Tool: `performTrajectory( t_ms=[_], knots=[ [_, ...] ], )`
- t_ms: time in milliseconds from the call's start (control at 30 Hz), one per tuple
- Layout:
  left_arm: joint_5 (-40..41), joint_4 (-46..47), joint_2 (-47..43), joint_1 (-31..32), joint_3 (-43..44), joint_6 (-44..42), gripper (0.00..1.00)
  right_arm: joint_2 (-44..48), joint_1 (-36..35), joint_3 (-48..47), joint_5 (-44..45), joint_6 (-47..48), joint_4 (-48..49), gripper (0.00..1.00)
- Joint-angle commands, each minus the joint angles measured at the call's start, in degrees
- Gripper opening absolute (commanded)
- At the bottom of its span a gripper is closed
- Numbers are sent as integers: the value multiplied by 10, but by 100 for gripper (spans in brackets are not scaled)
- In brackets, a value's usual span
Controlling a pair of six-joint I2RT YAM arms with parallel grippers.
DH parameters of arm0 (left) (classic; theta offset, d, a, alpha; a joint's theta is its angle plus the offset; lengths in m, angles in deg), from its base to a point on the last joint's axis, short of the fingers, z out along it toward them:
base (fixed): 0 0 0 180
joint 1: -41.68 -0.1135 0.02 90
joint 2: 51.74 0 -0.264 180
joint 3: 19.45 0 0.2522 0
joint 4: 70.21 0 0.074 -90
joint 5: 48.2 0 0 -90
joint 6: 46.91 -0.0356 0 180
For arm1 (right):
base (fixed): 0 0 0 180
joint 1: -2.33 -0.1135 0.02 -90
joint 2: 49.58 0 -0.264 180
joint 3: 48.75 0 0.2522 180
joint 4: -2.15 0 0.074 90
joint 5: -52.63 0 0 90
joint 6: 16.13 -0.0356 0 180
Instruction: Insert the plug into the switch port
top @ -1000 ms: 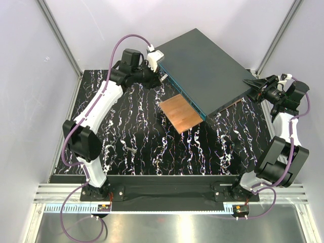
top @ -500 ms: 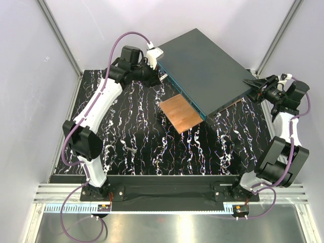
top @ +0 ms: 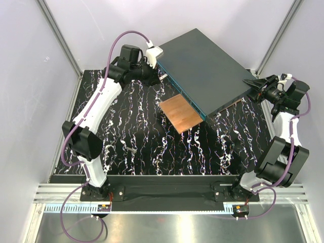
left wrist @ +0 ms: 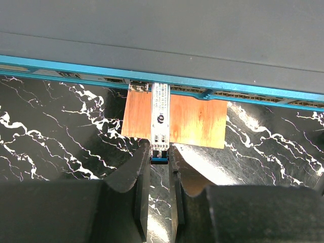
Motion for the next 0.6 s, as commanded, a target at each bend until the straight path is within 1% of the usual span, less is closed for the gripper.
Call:
performTrajectory(
  t_ms=[0,333,567],
  knots=[
    [-15,116,1,18,42,-1,0,-8,-15,-12,16,48,-23,0],
    [-6,105,-24,18,-1,-20,0,-15,-15,-14,17,47,-21,0],
    [-5,103,-14,17,7,-21,0,-10,-15,-14,15,46,-21,0]
  ],
)
